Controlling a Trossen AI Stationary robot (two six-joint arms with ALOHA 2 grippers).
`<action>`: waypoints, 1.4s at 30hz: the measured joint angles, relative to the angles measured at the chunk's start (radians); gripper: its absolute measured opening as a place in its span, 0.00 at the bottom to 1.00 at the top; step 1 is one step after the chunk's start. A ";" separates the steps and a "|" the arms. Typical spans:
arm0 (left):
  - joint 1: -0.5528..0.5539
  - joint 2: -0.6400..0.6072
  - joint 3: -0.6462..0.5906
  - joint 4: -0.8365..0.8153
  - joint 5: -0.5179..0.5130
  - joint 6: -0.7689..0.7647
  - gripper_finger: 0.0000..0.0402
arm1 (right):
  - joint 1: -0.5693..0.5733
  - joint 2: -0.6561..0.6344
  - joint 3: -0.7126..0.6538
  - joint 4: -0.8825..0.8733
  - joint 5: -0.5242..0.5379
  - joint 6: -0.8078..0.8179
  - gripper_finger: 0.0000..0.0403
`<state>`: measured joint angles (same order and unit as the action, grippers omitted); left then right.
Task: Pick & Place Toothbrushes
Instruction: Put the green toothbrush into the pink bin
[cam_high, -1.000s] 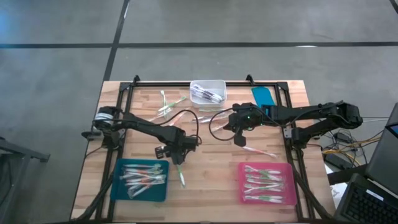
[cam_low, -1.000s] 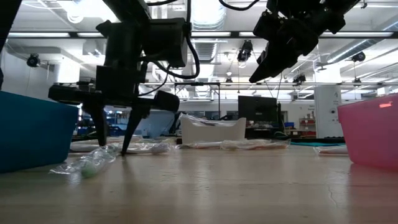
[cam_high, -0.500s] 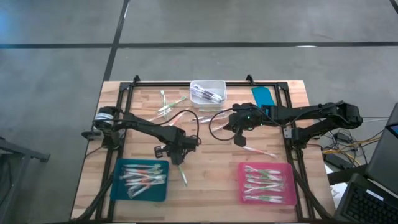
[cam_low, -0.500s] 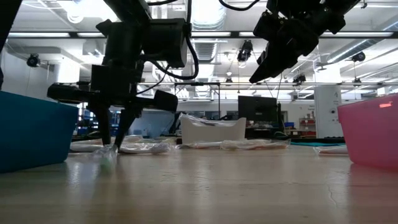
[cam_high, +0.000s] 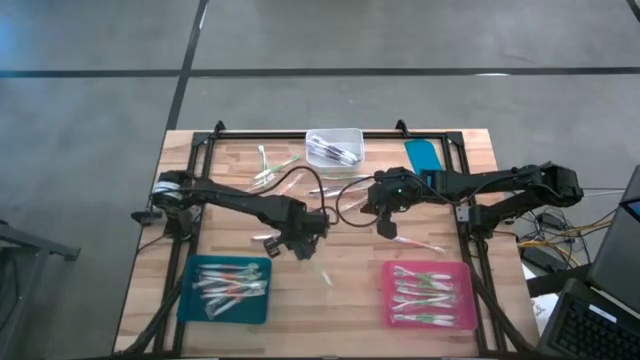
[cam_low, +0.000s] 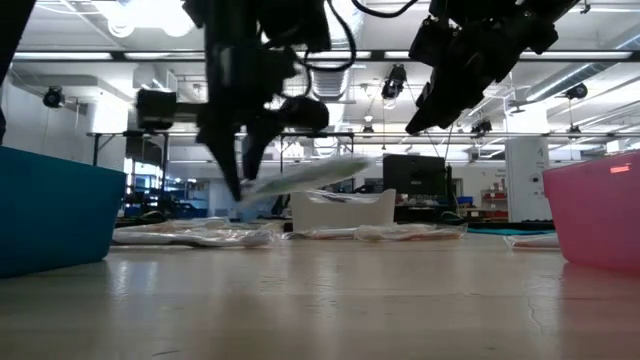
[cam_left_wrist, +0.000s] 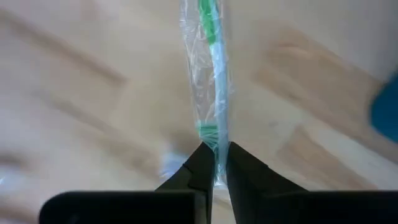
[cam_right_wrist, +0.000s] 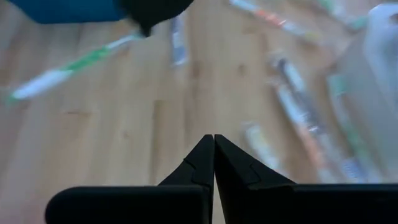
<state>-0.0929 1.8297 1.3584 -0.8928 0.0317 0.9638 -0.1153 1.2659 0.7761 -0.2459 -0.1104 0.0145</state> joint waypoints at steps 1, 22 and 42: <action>0.003 0.000 0.016 0.000 -0.021 -0.020 0.08 | 0.002 0.000 0.000 -0.012 -0.026 0.016 0.02; 0.011 -0.001 0.112 0.412 -0.793 0.251 0.08 | -0.034 0.000 0.004 -0.011 -0.291 0.328 0.17; 0.013 -0.001 0.113 0.422 -0.819 0.295 0.08 | -0.063 0.000 0.005 -0.014 -0.195 0.318 0.60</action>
<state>-0.0803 1.8286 1.4710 -0.4710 -0.7877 1.2591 -0.1780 1.2659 0.7814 -0.2594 -0.3051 0.3325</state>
